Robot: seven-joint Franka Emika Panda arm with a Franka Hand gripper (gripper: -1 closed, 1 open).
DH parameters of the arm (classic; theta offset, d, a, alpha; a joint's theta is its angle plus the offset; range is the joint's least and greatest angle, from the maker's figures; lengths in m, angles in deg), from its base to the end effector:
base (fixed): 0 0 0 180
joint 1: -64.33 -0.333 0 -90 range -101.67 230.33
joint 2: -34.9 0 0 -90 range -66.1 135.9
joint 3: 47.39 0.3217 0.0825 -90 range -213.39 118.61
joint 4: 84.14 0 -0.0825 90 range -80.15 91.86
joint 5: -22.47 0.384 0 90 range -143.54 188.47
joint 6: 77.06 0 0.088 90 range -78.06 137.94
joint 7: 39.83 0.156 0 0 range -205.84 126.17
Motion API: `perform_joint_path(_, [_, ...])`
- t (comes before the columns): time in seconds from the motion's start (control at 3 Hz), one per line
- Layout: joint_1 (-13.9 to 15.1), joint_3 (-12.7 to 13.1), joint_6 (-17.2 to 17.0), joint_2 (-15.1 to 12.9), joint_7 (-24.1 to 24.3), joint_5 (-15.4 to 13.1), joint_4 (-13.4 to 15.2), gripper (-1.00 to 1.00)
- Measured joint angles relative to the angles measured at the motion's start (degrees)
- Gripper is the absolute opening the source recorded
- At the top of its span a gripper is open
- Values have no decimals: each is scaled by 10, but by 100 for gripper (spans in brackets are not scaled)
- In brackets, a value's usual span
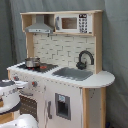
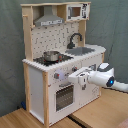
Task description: Play with the kitchen
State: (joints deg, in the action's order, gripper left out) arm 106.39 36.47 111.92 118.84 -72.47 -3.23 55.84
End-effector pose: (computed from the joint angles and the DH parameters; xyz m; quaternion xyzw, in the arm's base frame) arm 0.3493 0.4412 0.3488 0.2143 0.6951 0.2727 0.6297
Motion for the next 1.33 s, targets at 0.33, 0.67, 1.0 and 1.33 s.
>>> perform_joint_path(0.33, [-12,-4,-45,0,-2,0,40,100])
perform_joint_path(0.67, [-23,3,-102,-1,-1,1,49,100])
perform_joint_path(1.0, [20,23,-69,-5,0,5,46,100])
perform_joint_path(1.33, [-13,-21,-94,-4,4,5,63,100])
